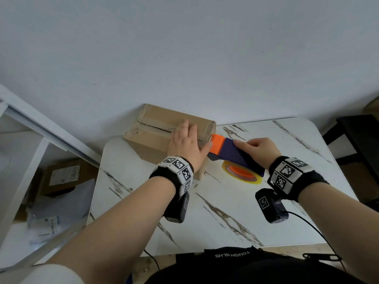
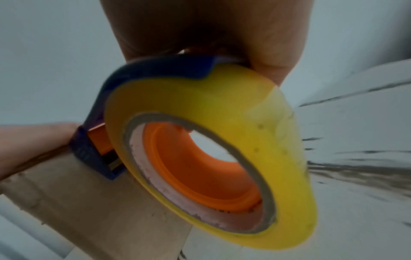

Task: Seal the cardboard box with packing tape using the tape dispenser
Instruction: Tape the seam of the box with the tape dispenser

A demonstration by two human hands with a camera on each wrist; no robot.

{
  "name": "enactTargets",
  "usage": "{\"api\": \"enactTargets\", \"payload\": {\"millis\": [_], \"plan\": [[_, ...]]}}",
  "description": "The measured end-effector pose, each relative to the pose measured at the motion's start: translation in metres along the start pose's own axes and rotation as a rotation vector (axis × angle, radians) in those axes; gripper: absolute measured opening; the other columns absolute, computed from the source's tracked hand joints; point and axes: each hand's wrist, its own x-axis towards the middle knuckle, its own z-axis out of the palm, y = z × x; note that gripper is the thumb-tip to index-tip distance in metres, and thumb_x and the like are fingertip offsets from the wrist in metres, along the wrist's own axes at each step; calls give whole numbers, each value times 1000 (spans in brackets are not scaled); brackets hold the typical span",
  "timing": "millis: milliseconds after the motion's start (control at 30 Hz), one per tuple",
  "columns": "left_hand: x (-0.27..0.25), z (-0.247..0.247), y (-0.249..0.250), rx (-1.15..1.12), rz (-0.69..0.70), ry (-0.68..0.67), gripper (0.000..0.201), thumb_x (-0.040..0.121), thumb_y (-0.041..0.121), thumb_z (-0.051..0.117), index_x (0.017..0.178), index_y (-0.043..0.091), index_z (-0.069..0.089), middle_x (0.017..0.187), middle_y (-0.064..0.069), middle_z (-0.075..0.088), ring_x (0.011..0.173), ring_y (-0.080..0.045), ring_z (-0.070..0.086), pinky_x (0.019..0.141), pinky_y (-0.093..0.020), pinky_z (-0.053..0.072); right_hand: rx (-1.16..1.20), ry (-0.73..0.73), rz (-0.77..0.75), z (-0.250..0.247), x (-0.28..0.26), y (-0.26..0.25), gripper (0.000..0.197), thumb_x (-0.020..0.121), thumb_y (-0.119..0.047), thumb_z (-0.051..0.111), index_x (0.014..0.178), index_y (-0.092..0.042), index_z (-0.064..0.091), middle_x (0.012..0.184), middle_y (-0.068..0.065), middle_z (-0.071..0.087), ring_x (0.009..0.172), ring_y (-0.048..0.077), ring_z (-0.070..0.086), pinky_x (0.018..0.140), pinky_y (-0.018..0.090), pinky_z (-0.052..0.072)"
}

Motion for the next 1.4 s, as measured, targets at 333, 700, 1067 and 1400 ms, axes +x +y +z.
{"api": "enactTargets", "payload": {"millis": [333, 700, 1067, 1400], "plan": [[8, 7, 12, 64, -87, -14, 61, 94, 40, 41, 143, 8, 22, 157, -18, 8, 146, -29, 4, 118, -47, 12, -123, 44, -93, -16, -5, -6, 50, 84, -54, 55, 76, -7, 71, 69, 10, 64, 64, 22, 55, 57, 28, 39], [9, 8, 14, 48, -100, -8, 55, 94, 38, 41, 138, 8, 29, 156, -18, 11, 146, -30, 6, 118, -49, 13, -160, 74, -66, -31, -23, 7, 41, 83, -55, 55, 74, -19, 72, 73, 2, 68, 67, 19, 58, 59, 28, 43], [11, 10, 17, 24, -130, -2, 62, 89, 41, 51, 137, 9, 28, 157, -17, 10, 146, -30, 6, 116, -52, 13, -472, 57, -38, -10, -8, -33, 50, 82, -57, 51, 67, -12, 66, 58, 3, 53, 60, 22, 52, 47, 24, 31], [15, 16, 20, 9, -148, 25, 48, 92, 25, 47, 133, 8, 31, 157, -16, 11, 146, -31, 5, 116, -54, 12, -511, 105, 16, -5, -1, -49, 48, 84, -51, 52, 56, -13, 46, 56, 3, 48, 51, 17, 44, 45, 24, 28]]}}
